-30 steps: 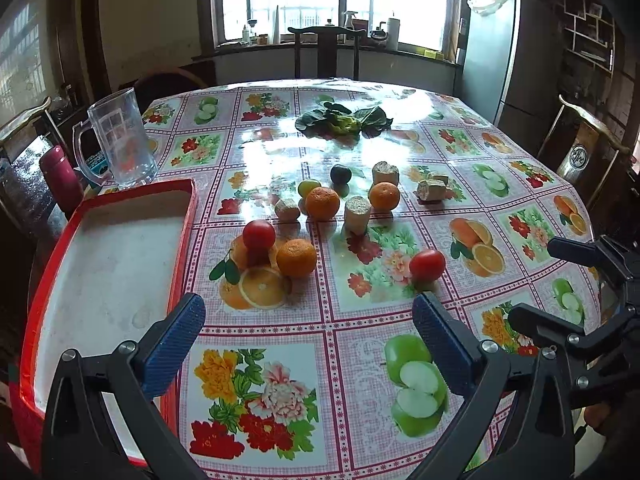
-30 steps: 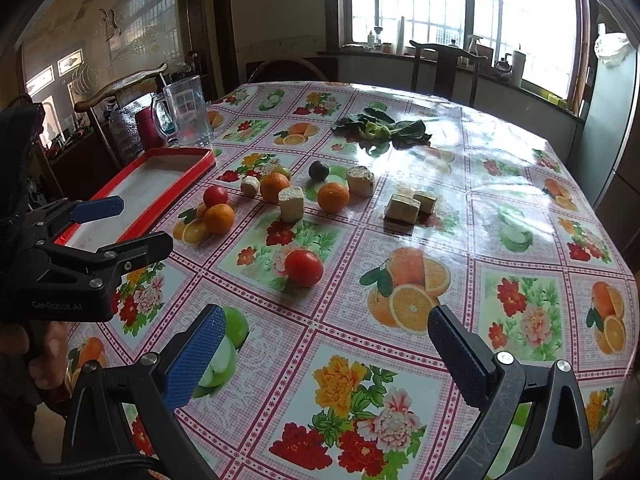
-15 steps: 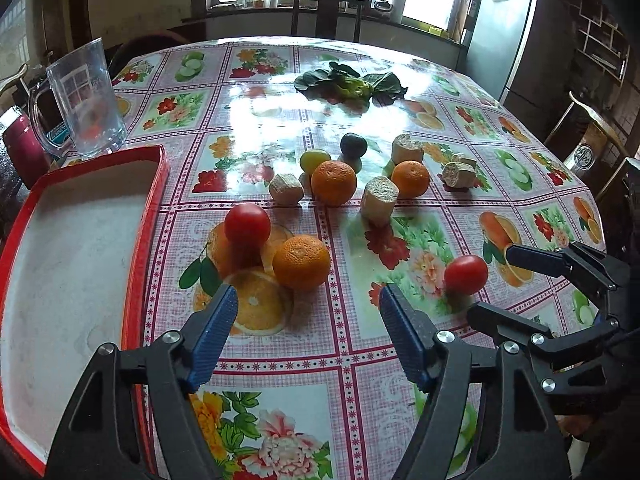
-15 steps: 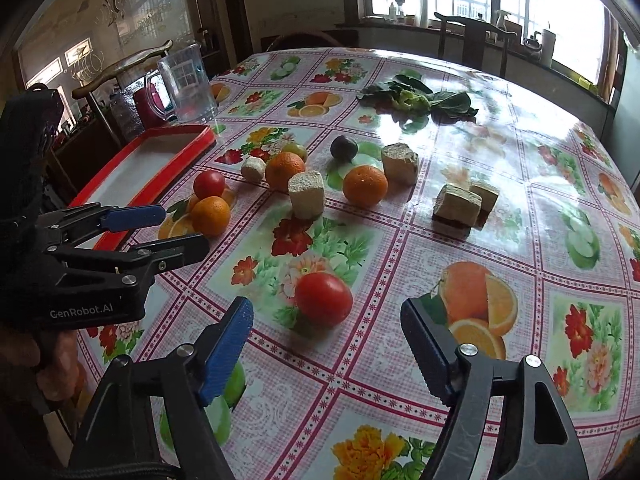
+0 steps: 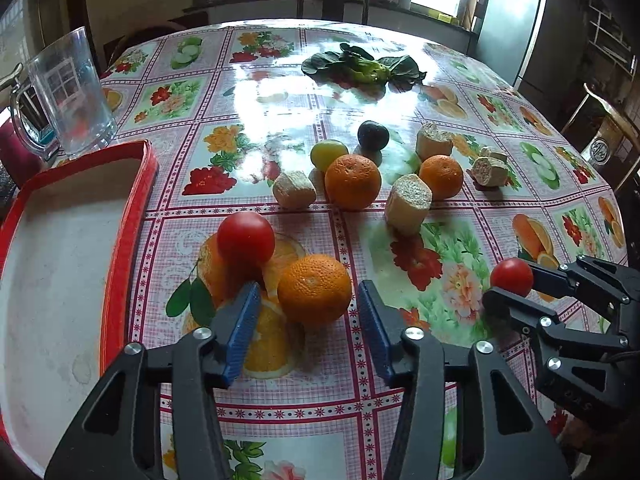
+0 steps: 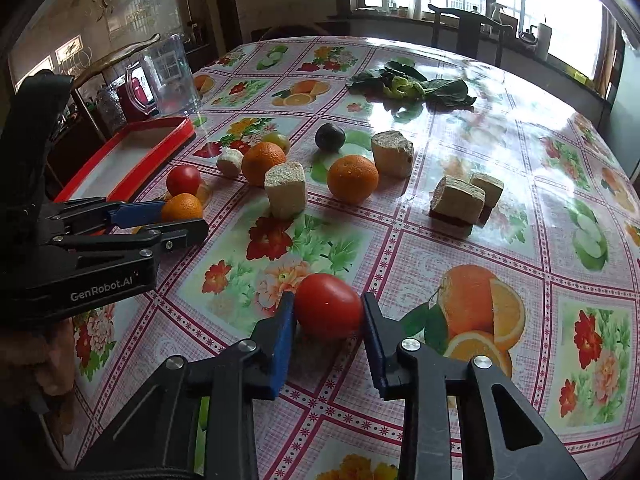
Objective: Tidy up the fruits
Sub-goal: 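Grasp an orange with the left tool while the right tool grasps a red tomato, then carry the orange and tomato with both tools over the red tray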
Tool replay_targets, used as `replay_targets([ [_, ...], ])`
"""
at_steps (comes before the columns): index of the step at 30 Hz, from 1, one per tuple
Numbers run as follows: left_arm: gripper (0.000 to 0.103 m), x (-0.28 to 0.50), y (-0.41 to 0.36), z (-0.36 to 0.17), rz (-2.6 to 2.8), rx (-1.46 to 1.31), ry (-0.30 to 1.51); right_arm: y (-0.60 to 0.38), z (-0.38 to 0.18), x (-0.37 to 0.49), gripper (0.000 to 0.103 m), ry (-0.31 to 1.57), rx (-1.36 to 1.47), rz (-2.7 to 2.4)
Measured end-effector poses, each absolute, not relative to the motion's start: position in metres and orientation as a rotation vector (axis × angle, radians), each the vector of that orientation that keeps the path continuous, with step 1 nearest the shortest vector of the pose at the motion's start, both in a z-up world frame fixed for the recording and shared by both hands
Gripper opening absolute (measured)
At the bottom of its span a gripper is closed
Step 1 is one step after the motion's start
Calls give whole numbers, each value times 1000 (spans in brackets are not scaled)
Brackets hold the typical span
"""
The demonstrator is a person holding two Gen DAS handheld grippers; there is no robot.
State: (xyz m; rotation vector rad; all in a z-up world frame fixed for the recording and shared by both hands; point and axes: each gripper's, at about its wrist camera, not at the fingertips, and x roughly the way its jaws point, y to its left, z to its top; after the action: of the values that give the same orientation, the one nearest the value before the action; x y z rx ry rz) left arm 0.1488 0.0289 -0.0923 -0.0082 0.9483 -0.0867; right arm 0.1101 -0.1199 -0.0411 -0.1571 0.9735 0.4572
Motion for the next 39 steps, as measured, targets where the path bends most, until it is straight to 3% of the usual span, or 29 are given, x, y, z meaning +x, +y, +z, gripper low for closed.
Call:
replay_targets([
  [2, 31, 149, 31, -91, -103, -25, 950, -123, -40, 108, 32, 983, -121, 472],
  [39, 31, 23, 105, -40, -80, -159, 822, -73, 19, 26, 32, 916, -83, 624],
])
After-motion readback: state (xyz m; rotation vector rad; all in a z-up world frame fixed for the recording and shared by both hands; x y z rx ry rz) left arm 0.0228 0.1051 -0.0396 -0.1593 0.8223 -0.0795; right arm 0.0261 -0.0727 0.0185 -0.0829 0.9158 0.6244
